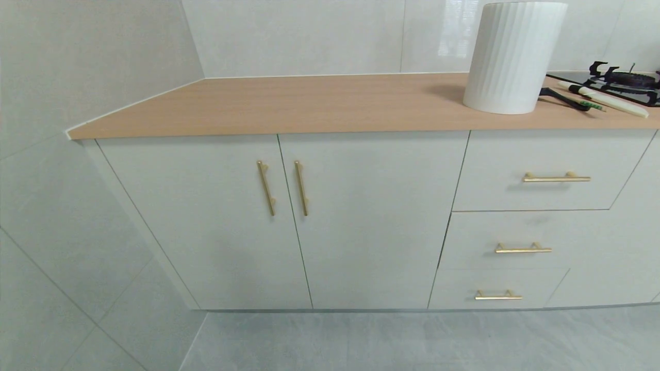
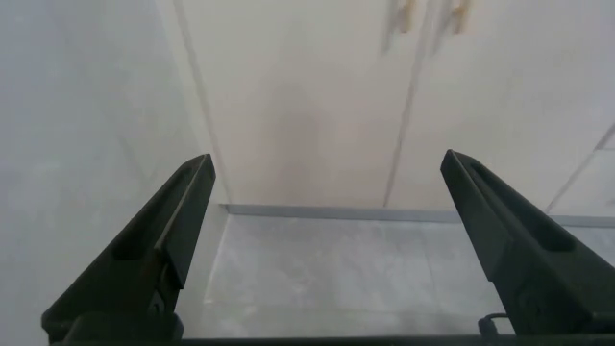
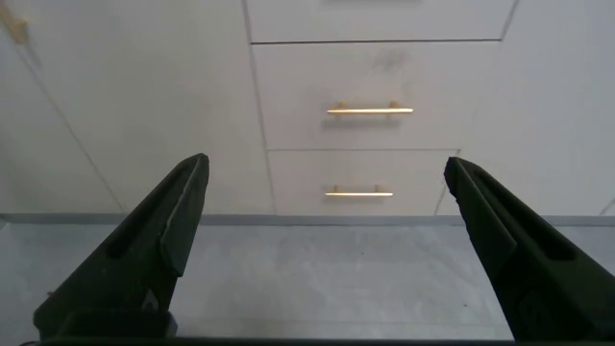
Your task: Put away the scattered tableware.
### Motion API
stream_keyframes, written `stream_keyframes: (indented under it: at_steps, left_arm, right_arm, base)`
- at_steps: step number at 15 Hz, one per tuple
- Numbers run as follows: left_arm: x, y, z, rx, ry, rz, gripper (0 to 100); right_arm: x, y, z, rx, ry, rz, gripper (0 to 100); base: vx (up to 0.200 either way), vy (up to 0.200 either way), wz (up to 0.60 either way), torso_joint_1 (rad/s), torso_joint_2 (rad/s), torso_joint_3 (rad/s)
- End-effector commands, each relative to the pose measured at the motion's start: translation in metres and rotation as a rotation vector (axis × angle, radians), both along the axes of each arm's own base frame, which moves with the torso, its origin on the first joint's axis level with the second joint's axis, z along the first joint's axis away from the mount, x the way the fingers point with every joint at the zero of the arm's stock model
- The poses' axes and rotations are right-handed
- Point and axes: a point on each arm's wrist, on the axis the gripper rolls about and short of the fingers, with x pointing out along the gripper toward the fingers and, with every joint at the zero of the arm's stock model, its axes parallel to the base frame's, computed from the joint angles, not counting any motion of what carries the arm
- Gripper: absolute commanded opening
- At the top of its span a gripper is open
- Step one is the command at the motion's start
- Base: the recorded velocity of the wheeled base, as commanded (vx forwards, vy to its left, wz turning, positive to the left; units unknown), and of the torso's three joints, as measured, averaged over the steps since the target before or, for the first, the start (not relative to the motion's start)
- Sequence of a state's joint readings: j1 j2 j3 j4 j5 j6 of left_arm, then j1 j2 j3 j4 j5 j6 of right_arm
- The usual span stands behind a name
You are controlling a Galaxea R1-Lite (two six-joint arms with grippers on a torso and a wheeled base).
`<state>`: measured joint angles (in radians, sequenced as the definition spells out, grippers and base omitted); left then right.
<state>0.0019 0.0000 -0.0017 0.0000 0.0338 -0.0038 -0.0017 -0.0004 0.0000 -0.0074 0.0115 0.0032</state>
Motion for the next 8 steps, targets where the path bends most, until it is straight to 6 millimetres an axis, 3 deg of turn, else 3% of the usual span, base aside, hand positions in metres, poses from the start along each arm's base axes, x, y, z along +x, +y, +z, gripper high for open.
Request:
stream_keyframes:
  at_steps: [1,8]
  left_arm:
    - [0.0001,0.0000,0.0000,-0.001,0.002,0.001,100]
    - [0.0001,0.0000,0.0001,-0.001,0.000,0.000,100]
  right_arm:
    - [0.0001,0.0000,0.0001,0.000,0.002,-0.001,100]
    - [0.0001,0.0000,0.0001,0.000,0.002,-0.001,100]
  base:
    - [0.000,-0.200,0.00,0.002,0.00,0.002]
    - [0.000,-0.200,0.00,0.001,0.00,0.001]
